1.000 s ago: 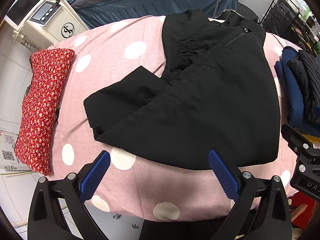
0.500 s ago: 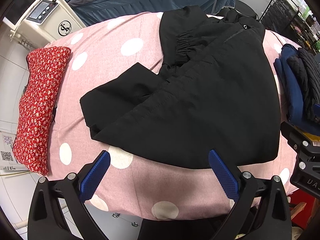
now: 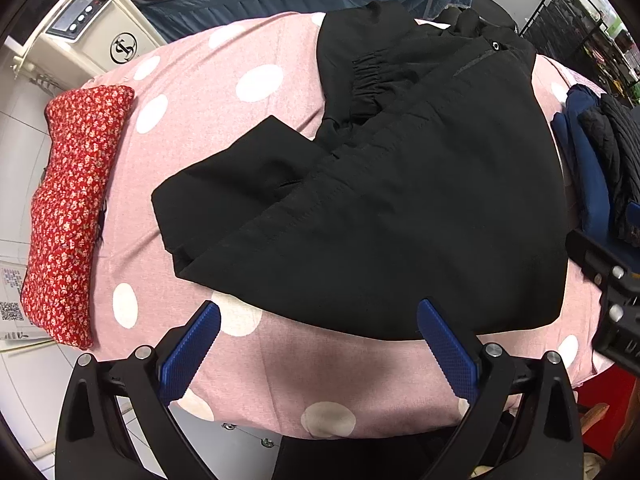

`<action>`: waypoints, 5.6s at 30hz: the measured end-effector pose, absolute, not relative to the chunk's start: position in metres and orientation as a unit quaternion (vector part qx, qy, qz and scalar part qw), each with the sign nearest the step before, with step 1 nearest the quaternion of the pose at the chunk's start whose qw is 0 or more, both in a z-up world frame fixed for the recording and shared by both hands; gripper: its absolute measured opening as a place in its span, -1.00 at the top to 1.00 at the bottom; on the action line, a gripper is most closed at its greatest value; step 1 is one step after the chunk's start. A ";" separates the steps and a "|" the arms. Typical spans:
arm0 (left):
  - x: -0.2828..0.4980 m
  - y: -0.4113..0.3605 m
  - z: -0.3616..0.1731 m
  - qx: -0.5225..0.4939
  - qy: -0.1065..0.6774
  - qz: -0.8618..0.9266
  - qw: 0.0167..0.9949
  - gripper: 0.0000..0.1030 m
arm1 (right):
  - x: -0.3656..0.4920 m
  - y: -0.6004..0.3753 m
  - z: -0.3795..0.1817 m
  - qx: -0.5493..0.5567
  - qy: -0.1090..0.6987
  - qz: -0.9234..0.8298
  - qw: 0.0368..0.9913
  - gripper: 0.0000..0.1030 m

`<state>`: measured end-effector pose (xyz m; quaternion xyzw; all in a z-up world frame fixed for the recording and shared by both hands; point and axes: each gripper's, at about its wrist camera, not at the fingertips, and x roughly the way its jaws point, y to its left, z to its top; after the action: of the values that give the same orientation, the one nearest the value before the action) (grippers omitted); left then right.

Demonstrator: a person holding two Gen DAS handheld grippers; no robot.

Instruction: Fold large clothes

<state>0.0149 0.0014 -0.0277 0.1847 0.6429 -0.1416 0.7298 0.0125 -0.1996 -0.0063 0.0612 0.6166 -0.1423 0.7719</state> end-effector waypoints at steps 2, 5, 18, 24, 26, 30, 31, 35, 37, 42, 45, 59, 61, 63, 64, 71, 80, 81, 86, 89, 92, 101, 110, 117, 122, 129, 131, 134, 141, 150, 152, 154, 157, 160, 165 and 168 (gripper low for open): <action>0.022 0.006 -0.029 0.170 0.650 -0.141 0.727 -0.87 | 0.015 -0.208 -0.007 0.078 0.614 -0.145 0.772 -0.89; 0.044 0.020 -0.034 0.134 0.660 -0.121 0.729 -0.87 | 0.020 -0.230 -0.009 0.109 0.606 -0.157 0.772 -0.89; 0.219 -0.014 -0.085 0.090 0.651 -0.150 0.739 -0.87 | 0.109 -0.356 -0.042 0.257 0.567 -0.191 0.759 -0.89; 0.275 -0.074 -0.134 0.088 0.658 -0.184 0.725 -0.84 | 0.161 -0.417 -0.076 0.346 0.542 -0.218 0.734 -0.89; 0.286 -0.090 -0.151 0.072 0.669 -0.202 0.711 -0.84 | 0.178 -0.433 -0.092 0.351 0.544 -0.236 0.724 -0.88; 0.285 -0.108 -0.176 0.078 0.689 -0.187 0.695 -0.44 | 0.190 -0.448 -0.134 0.400 0.558 -0.241 0.686 -0.44; 0.283 -0.110 -0.174 0.077 0.683 -0.188 0.702 -0.24 | 0.189 -0.448 -0.144 0.413 0.560 -0.241 0.676 -0.32; 0.271 -0.122 -0.163 0.090 0.676 -0.217 0.698 0.49 | 0.185 -0.442 -0.164 0.425 0.554 -0.229 0.678 0.17; 0.264 -0.126 -0.160 0.119 0.666 -0.222 0.702 0.80 | 0.185 -0.435 -0.159 0.401 0.550 -0.230 0.696 0.35; 0.256 -0.123 -0.147 0.126 0.647 -0.225 0.718 0.95 | 0.179 -0.422 -0.133 0.381 0.534 -0.217 0.723 0.76; 0.244 -0.120 -0.123 0.120 0.628 -0.244 0.729 0.96 | 0.169 -0.407 -0.103 0.353 0.520 -0.204 0.751 0.82; 0.100 0.013 0.088 0.071 0.465 -0.299 0.830 0.96 | 0.022 -0.328 0.109 0.302 0.383 -0.062 0.871 0.86; 0.084 0.034 0.114 0.057 0.442 -0.305 0.841 0.95 | -0.009 -0.317 0.140 0.302 0.354 -0.026 0.885 0.86; 0.060 0.050 0.141 0.048 0.417 -0.304 0.855 0.96 | -0.033 -0.311 0.160 0.307 0.332 0.003 0.892 0.87; 0.045 0.057 0.156 0.049 0.403 -0.299 0.863 0.96 | -0.043 -0.307 0.171 0.309 0.319 0.019 0.896 0.87; -0.042 0.103 0.248 -0.006 0.308 -0.309 0.900 0.96 | -0.119 -0.292 0.260 0.312 0.210 0.103 0.921 0.88; -0.099 0.139 0.342 -0.077 0.181 -0.316 0.928 0.96 | -0.144 -0.289 0.380 0.274 0.071 0.212 0.935 0.88; -0.096 0.140 0.345 -0.084 0.177 -0.312 0.930 0.95 | -0.124 -0.295 0.378 0.284 0.076 0.215 0.931 0.88; -0.055 0.142 0.326 -0.095 0.210 -0.242 0.943 0.96 | -0.030 -0.303 0.339 0.293 0.161 0.143 0.932 0.86; -0.007 0.133 0.279 -0.053 0.230 -0.171 0.956 0.95 | 0.036 -0.308 0.280 0.315 0.233 0.075 0.917 0.51; 0.051 0.122 0.196 0.009 0.312 -0.116 0.943 0.91 | 0.077 -0.319 0.203 0.373 0.304 -0.017 0.877 -0.57; 0.081 0.141 0.010 0.000 0.514 -0.065 0.855 -0.67 | 0.033 -0.270 0.005 0.268 0.529 -0.137 0.793 -0.57; 0.061 0.163 -0.069 -0.001 0.606 -0.041 0.794 -0.73 | -0.057 -0.150 -0.089 0.000 0.655 -0.053 0.754 -0.57; 0.060 0.153 -0.081 0.014 0.619 -0.053 0.784 -0.74 | -0.066 -0.102 -0.126 -0.154 0.662 -0.012 0.733 -0.56; 0.054 0.141 -0.075 0.022 0.611 -0.064 0.789 -0.79 | -0.065 -0.108 -0.122 -0.151 0.658 -0.009 0.738 0.59; 0.037 0.138 -0.075 0.039 0.612 -0.054 0.788 -0.79 | -0.061 -0.212 -0.015 -0.011 0.579 -0.093 0.810 0.70; 0.031 0.138 -0.075 0.043 0.615 -0.047 0.786 -0.79 | -0.061 -0.256 0.015 0.008 0.551 -0.128 0.825 0.71; 0.026 0.138 -0.074 0.050 0.615 -0.042 0.786 -0.79 | -0.055 -0.327 0.072 0.035 0.499 -0.194 0.844 0.71; 0.014 0.145 -0.068 0.055 0.609 -0.022 0.791 -0.79 | -0.028 -0.498 0.144 0.063 0.432 -0.353 0.827 0.70; -0.007 0.181 -0.078 0.021 0.625 0.029 0.780 -0.83 | -0.040 -0.579 0.085 0.225 0.423 -0.428 0.766 -0.43; -0.013 0.191 -0.082 0.010 0.630 0.038 0.775 -0.83 | -0.043 -0.563 0.083 0.220 0.430 -0.398 0.780 -0.43; -0.017 0.199 -0.086 0.001 0.636 0.042 0.771 -0.83 | -0.045 -0.532 0.080 0.204 0.426 -0.358 0.806 -0.43; -0.023 0.208 -0.089 -0.008 0.639 0.037 0.768 -0.83 | -0.053 -0.470 0.072 0.175 0.443 -0.255 0.842 -0.43; -0.028 0.212 -0.092 -0.005 0.642 0.017 0.767 -0.83 | -0.066 -0.415 0.051 0.147 0.489 -0.165 0.844 -0.43; -0.040 0.213 -0.094 0.010 0.636 -0.023 0.771 -0.84 | -0.117 -0.353 0.008 0.140 0.562 -0.101 0.809 -0.43; -0.050 0.213 -0.096 0.011 0.640 -0.050 0.767 -0.87 | -0.147 -0.348 -0.011 0.154 0.590 -0.116 0.784 -0.44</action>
<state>-0.0502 0.2126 -0.0963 0.0108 0.6396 -0.0503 0.7670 -0.1471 -0.3482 -0.0109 0.1535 0.5900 -0.1164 0.7841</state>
